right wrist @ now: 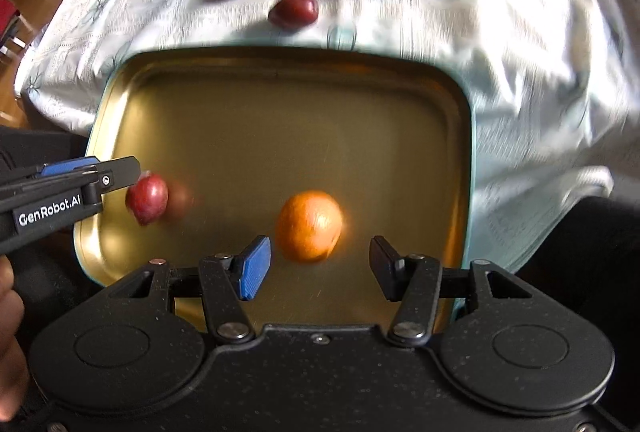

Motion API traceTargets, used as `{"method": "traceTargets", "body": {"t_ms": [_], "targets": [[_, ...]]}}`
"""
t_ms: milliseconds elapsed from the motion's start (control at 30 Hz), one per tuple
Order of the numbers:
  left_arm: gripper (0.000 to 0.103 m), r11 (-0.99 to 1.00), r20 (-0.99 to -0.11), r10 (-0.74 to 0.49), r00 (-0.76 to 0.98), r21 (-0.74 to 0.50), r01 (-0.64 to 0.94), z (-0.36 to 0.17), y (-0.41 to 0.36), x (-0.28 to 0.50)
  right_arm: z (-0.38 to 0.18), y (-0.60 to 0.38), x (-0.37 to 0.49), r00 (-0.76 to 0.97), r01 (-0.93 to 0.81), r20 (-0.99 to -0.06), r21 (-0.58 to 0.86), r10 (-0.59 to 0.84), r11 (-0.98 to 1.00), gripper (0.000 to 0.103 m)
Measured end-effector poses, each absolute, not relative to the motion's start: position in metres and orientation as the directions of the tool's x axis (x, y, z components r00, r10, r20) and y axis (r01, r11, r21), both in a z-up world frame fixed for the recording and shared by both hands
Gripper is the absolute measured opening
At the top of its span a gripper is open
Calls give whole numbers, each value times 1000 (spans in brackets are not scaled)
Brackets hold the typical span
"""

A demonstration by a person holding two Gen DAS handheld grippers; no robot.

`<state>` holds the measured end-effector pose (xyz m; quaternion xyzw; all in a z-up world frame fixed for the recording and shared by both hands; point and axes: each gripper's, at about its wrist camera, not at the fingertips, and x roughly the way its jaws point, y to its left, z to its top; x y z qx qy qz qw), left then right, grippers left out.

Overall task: Organize fruits
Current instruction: 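Move left gripper toward a red cherry tomato while right gripper approaches a brown kiwi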

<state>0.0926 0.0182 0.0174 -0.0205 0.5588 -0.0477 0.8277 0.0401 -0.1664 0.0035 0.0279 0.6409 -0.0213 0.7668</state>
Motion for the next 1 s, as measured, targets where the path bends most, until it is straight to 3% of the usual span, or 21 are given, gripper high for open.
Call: {"method": "traceTargets", "body": {"t_ms": [400, 1000], "targets": [[40, 995, -926, -73, 371, -44, 87, 30, 12, 181, 22, -210, 149, 192, 194, -977, 131, 93, 972, 61], [40, 994, -937, -82, 340, -51, 100, 10, 0, 274, -11, -243, 243, 195, 285, -981, 59, 3, 957, 61]]}}
